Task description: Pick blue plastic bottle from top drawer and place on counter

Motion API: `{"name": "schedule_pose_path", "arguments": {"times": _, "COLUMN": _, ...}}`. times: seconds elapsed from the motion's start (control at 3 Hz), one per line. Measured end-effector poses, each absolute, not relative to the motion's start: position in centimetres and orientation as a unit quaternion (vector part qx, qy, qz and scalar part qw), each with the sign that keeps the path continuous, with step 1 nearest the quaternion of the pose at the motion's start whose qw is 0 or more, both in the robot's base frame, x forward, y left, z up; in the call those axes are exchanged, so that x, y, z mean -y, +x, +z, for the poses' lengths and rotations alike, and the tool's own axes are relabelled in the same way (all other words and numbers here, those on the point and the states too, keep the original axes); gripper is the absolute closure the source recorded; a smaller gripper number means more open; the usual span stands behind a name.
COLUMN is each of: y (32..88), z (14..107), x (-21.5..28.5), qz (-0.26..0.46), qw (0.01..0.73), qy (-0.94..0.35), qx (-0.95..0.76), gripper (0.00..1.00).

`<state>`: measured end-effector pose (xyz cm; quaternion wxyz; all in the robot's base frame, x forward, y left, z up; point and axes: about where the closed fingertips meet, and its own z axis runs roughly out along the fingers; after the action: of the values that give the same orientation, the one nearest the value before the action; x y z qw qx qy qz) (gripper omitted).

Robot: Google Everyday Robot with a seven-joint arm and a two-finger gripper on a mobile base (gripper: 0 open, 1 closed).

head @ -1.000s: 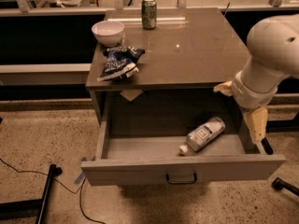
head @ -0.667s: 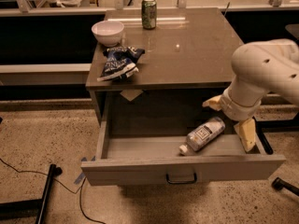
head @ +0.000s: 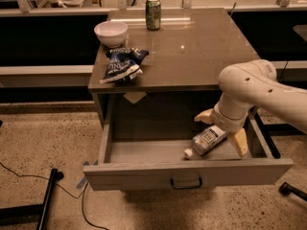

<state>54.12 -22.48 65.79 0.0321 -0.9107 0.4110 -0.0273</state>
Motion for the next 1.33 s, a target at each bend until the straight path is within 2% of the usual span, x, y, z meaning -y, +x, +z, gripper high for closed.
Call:
{"name": "schedule_pose_path", "arguments": {"times": 0.33, "y": 55.4, "z": 63.5, "x": 22.3, "qz": -0.019, "qw": 0.028, "qy": -0.919, "qx": -0.392, "gripper": 0.00}}
{"name": "schedule_pose_path", "arguments": {"times": 1.0, "y": 57.0, "z": 61.2, "x": 22.0, "qz": -0.010, "qw": 0.040, "qy": -0.912, "qx": -0.408, "gripper": 0.48}}
{"name": "schedule_pose_path", "arguments": {"times": 1.33, "y": 57.6, "z": 62.8, "x": 21.8, "qz": 0.003, "qw": 0.072, "qy": -0.899, "qx": -0.432, "gripper": 0.72}}
